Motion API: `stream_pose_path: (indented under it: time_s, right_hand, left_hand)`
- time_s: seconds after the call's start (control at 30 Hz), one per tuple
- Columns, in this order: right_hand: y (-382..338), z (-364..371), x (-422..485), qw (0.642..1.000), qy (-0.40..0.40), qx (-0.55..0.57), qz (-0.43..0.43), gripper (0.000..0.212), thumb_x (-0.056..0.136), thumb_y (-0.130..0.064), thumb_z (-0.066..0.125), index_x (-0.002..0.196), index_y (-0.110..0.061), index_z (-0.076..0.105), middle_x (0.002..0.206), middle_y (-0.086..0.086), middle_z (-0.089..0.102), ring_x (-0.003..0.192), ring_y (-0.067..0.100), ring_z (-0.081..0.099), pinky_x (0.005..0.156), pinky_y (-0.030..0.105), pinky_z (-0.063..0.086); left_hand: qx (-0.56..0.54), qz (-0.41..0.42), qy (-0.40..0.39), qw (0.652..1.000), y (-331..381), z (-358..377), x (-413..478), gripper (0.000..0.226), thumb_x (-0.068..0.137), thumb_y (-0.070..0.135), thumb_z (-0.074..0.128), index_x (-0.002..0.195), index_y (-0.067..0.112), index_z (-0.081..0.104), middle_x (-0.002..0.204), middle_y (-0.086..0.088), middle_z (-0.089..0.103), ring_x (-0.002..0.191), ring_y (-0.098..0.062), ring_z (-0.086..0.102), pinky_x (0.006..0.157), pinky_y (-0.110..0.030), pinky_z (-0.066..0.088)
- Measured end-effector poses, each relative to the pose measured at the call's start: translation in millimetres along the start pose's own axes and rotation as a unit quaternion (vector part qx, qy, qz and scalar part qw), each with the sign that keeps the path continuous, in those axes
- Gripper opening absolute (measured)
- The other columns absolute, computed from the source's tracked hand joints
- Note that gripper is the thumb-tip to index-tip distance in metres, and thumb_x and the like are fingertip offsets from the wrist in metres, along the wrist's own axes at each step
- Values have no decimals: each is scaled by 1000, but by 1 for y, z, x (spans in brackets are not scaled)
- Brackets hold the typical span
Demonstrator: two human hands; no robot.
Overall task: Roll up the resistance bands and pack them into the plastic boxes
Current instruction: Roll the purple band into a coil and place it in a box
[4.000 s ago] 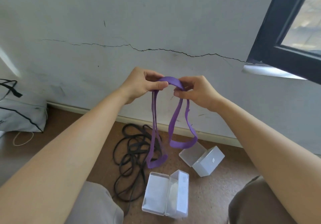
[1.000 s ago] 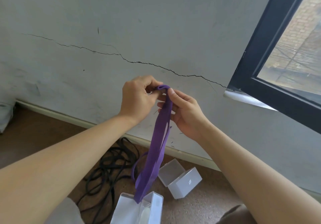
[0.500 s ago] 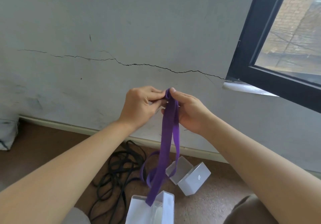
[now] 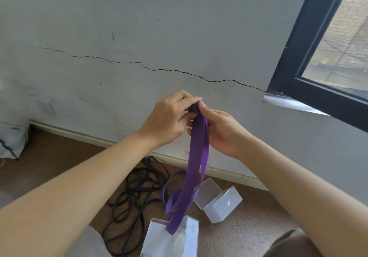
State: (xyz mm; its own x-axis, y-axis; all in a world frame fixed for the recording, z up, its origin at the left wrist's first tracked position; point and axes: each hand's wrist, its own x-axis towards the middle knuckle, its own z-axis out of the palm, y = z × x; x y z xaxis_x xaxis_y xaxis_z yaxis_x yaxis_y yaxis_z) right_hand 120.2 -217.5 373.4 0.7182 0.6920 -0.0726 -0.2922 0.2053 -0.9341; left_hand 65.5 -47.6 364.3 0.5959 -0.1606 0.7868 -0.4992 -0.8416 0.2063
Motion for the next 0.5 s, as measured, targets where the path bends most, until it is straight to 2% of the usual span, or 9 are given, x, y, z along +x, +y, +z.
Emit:
stream_pose_path:
  time_s: [0.07,0.2,0.3,0.37,0.43,0.5]
  right_hand:
    - [1,2,0,1000,13,-9,-1,35,99,-32,61,115,-1,68,105,17,63,100,30,63,91,42,56]
    - [1,6,-2,1000,21,-11,-3,41,87,-38,66,106,-1,69,91,12,68,81,23,64,84,38,58]
    - [1,7,-4,1000,13,-12,-8,45,83,-39,67,105,0,69,92,12,68,76,22,63,82,37,58]
    - [1,6,-5,1000,17,-18,-17,42,87,-38,65,105,0,70,94,13,68,77,22,64,82,38,58]
    - [0,2,-6,995,32,-83,-49,36,97,-33,59,107,-1,71,97,14,69,79,22,66,85,41,59]
    - [0,-2,-7,973,42,-199,-105,28,103,-27,56,113,-5,71,98,12,73,83,23,71,89,45,60]
  left_hand:
    - [12,0,0,1000,1,1,0,33,92,6,63,125,9,68,109,-4,66,95,-24,67,77,-43,56]
    - [21,0,-9,1000,3,1,0,27,95,2,57,119,8,67,106,-6,65,93,-24,64,76,-40,54]
    - [21,-7,-15,1000,3,2,1,25,97,5,52,116,9,66,105,-5,64,91,-22,62,75,-37,52]
    - [16,-19,-11,1000,2,3,2,24,96,7,52,115,10,67,103,-5,64,89,-22,61,75,-38,52]
    - [12,-30,-3,999,2,4,4,23,94,7,58,113,11,70,99,-4,64,88,-24,62,73,-41,52]
    - [9,-41,10,999,1,3,5,21,92,12,65,112,13,72,95,-4,65,85,-23,63,72,-40,53]
